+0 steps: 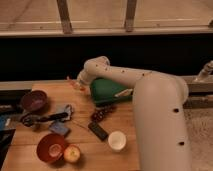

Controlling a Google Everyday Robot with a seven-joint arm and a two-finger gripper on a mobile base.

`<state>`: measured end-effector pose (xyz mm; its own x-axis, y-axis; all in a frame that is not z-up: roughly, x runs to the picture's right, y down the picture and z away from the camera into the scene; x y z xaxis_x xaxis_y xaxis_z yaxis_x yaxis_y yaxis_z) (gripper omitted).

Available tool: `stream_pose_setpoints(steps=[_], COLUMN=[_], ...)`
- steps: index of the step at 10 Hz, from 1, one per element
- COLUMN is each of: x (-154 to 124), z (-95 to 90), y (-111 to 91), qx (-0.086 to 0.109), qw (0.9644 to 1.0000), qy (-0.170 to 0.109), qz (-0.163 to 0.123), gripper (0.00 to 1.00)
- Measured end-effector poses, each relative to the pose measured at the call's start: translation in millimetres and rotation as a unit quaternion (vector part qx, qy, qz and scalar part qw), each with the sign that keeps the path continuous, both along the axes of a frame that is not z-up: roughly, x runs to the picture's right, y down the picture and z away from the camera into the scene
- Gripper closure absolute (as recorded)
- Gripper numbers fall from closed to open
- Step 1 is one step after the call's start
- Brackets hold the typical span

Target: Place pepper in table surface

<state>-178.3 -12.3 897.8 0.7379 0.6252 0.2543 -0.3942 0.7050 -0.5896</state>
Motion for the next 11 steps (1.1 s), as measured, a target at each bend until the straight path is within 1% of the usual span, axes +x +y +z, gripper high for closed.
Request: stream_pose_setpoints(steps=[2, 3, 4, 5, 8, 9, 10, 11], x=[-13, -23, -36, -49, -49, -52, -51, -49], z=[19.3, 30.6, 35.1, 37.2, 37.1, 35.2, 34.0, 32.1], y=[23, 35, 42, 47, 51, 51, 51, 49], qx=[-0.032, -0.052, -0.064, -0.074, -0.088, -0.089, -0.088, -0.086], qw=[0.9993, 0.998, 0.9969, 0.9957, 0.9943, 0.9942, 0.9942, 0.9945], qy=[-0.02, -0.035, -0.046, -0.055, -0.06, -0.061, -0.061, -0.06], qz=[0.004, 0.005, 0.002, -0.001, -0.003, -0.007, -0.008, -0.01], gripper=[1.0, 0.98, 0.91, 0.78, 0.5, 0.38, 0.32, 0.28])
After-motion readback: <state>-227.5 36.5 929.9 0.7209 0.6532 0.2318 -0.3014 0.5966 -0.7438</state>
